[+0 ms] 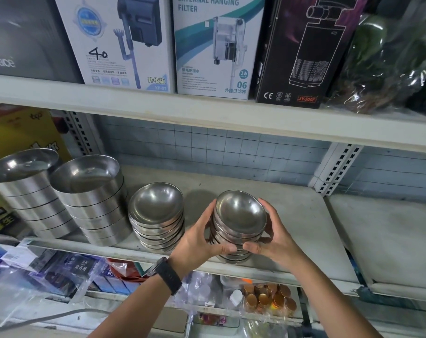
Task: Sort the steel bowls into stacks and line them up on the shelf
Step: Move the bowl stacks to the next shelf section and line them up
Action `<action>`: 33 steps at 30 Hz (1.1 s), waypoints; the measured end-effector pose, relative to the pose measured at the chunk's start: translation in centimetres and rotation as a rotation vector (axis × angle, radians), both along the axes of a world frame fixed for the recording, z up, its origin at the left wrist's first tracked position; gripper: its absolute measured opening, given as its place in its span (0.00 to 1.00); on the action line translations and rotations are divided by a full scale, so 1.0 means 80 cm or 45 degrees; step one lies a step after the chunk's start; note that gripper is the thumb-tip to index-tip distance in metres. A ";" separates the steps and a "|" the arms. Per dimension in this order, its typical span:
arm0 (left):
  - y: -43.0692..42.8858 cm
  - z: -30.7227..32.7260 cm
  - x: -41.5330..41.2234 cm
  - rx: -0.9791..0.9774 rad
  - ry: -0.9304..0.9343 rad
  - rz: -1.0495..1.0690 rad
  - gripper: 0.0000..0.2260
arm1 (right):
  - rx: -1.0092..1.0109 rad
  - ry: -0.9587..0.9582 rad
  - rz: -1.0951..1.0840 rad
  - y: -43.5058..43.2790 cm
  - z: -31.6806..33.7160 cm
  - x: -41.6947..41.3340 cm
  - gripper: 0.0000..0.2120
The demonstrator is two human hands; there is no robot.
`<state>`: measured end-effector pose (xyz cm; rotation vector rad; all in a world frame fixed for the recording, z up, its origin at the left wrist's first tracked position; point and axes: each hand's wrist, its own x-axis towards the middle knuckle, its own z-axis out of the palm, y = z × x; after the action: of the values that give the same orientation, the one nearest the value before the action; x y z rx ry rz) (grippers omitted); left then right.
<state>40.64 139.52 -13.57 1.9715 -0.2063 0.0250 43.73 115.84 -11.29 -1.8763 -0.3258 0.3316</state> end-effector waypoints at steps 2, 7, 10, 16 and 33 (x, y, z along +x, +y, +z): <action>0.000 -0.001 0.000 -0.019 0.009 0.011 0.51 | 0.011 -0.008 -0.010 0.000 0.001 0.002 0.57; -0.001 0.001 -0.001 -0.023 0.008 0.013 0.49 | -0.007 -0.036 0.000 0.000 -0.003 0.003 0.56; 0.002 0.000 0.001 -0.032 0.022 0.027 0.50 | -0.022 -0.039 0.009 -0.001 -0.007 0.003 0.57; 0.003 0.000 0.002 -0.030 0.057 0.039 0.51 | -0.027 -0.030 0.019 0.006 -0.015 0.003 0.62; 0.009 0.005 0.002 -0.001 0.039 0.022 0.50 | -0.103 -0.060 -0.010 0.018 -0.027 0.004 0.62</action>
<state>40.80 140.27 -13.13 1.9716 -0.1691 0.0063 44.05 117.28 -13.42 -1.9664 -0.3412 0.2990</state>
